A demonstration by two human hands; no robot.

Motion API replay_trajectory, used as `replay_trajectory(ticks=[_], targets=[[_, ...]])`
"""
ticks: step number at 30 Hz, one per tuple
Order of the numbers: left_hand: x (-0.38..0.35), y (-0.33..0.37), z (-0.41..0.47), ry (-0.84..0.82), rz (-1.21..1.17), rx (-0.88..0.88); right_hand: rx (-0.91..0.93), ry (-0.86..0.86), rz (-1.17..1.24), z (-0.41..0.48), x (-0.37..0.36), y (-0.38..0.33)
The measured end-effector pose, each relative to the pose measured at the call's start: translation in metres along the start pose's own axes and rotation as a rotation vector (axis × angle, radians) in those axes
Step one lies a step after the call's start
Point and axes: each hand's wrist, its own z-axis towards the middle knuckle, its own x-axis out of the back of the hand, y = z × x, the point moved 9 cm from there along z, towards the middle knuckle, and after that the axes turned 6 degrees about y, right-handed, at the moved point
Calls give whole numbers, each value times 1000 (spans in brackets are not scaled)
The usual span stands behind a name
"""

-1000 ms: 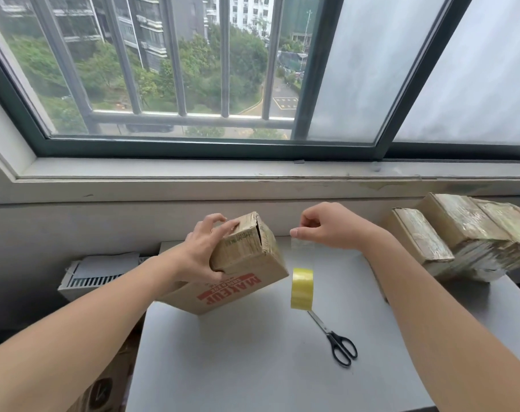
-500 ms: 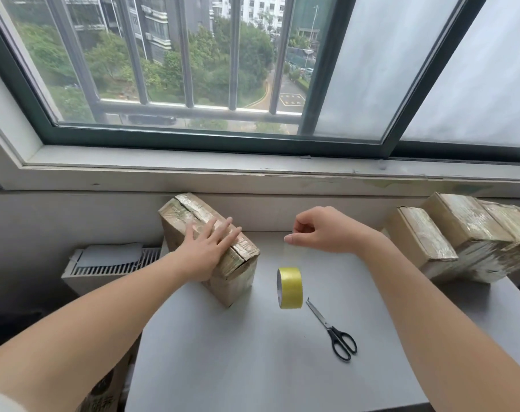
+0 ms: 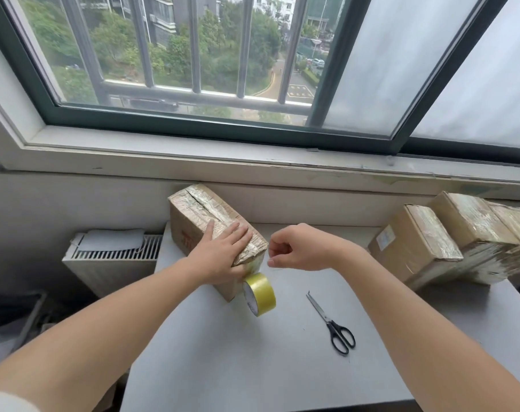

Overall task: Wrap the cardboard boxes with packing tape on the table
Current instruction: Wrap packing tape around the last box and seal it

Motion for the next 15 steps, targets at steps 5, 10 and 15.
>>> replay_trajectory(ticks=[5, 10, 15], targets=[[-2, 1, -6, -46, -23, 122, 11, -7, 10, 8, -6, -8], [-11, -4, -15, 12, -146, 177, 18, -36, 4, 15, -12, -12], [-10, 3, -9, 61, -171, 78, 8, -35, 15, 19, -8, -7]])
